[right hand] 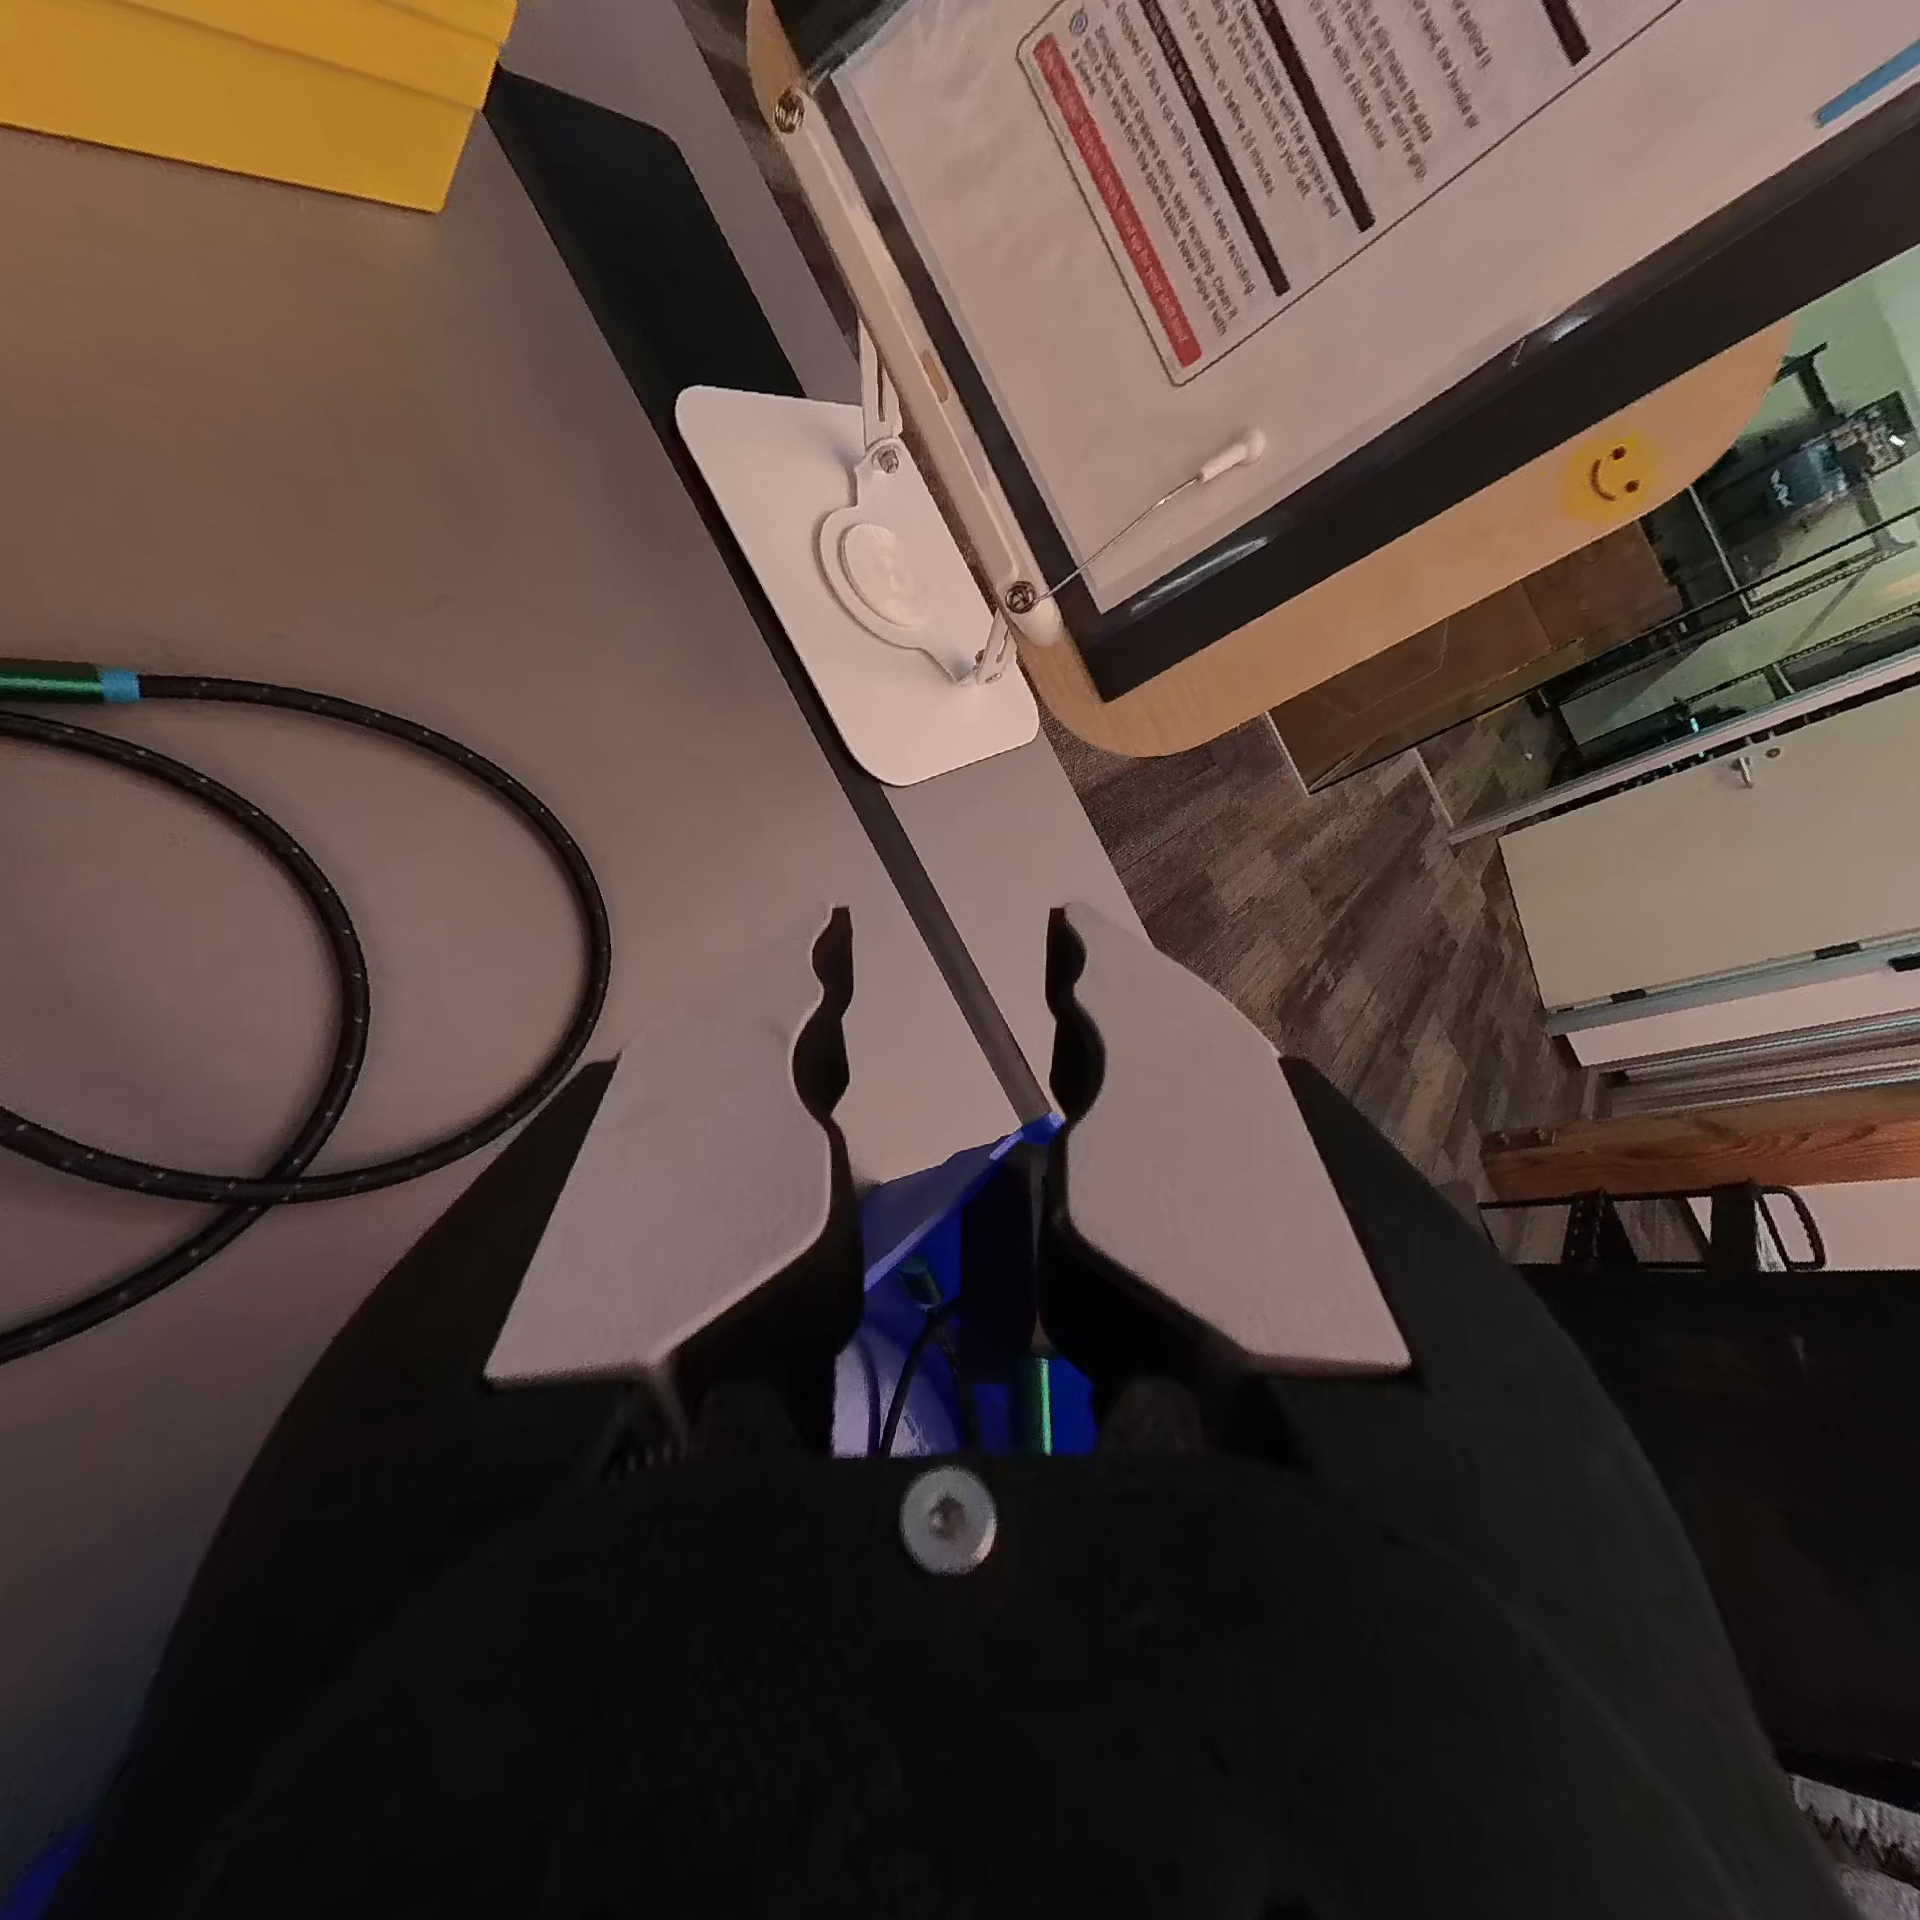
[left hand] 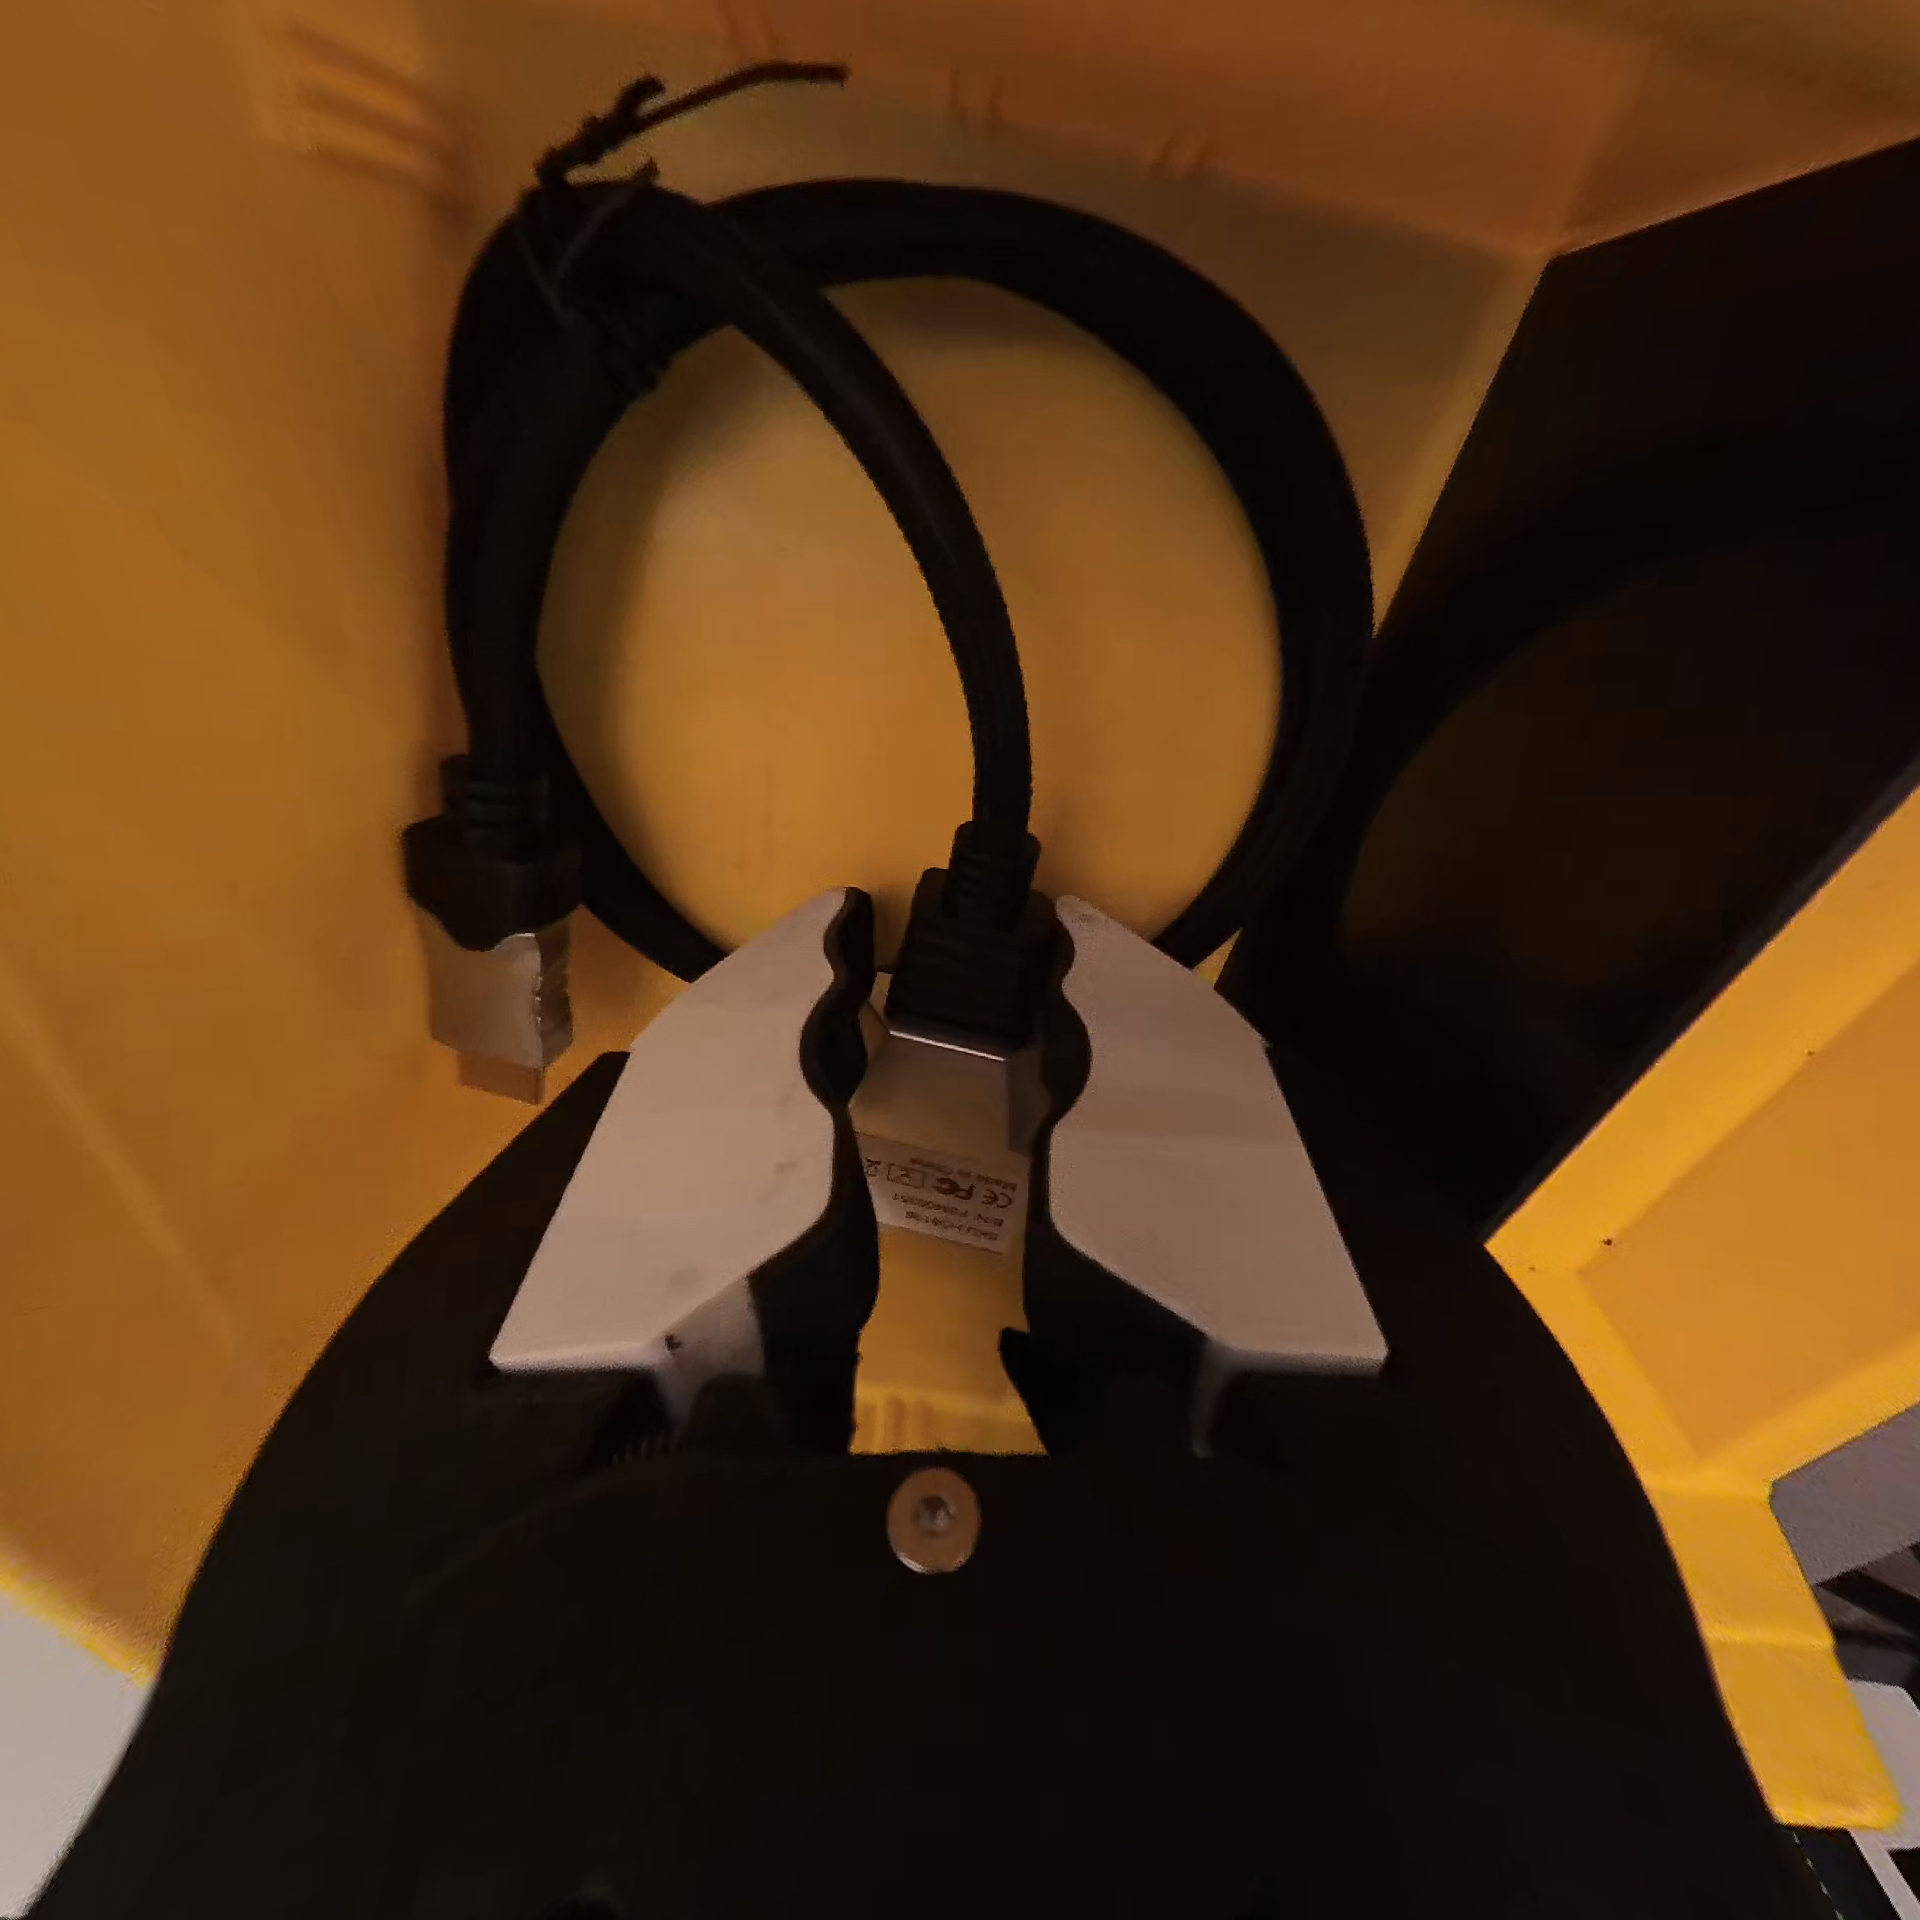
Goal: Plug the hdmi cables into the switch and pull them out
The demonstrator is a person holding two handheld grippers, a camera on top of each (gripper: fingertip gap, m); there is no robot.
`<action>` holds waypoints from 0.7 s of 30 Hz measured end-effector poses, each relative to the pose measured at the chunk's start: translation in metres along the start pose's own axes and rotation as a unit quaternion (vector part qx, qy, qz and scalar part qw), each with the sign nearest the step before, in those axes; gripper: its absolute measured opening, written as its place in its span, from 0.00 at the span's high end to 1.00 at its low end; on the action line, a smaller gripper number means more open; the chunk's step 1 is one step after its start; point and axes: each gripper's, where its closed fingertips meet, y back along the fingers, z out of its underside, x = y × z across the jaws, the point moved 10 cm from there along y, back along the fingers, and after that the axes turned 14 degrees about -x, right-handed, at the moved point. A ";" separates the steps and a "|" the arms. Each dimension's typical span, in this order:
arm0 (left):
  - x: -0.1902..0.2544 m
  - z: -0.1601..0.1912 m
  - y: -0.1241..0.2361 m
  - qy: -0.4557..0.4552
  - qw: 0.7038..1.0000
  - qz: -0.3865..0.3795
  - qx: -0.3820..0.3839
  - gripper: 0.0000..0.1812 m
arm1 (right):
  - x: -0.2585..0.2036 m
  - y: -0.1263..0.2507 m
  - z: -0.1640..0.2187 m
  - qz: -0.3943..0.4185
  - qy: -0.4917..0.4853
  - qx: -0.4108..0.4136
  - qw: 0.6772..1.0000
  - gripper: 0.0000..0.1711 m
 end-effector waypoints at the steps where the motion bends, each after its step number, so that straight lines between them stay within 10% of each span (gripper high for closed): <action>1: 0.000 0.000 0.000 0.000 1.000 0.001 0.000 0.84 | 0.000 -0.001 0.000 0.000 0.000 -0.001 1.000 0.78; 14: 0.003 0.051 0.080 0.081 0.983 0.000 0.165 0.86 | 0.004 0.010 -0.003 0.007 -0.005 0.029 1.000 0.79; 21: 0.033 0.074 0.178 0.148 0.921 -0.022 0.360 0.86 | 0.004 0.026 -0.010 0.008 -0.014 0.086 0.996 0.79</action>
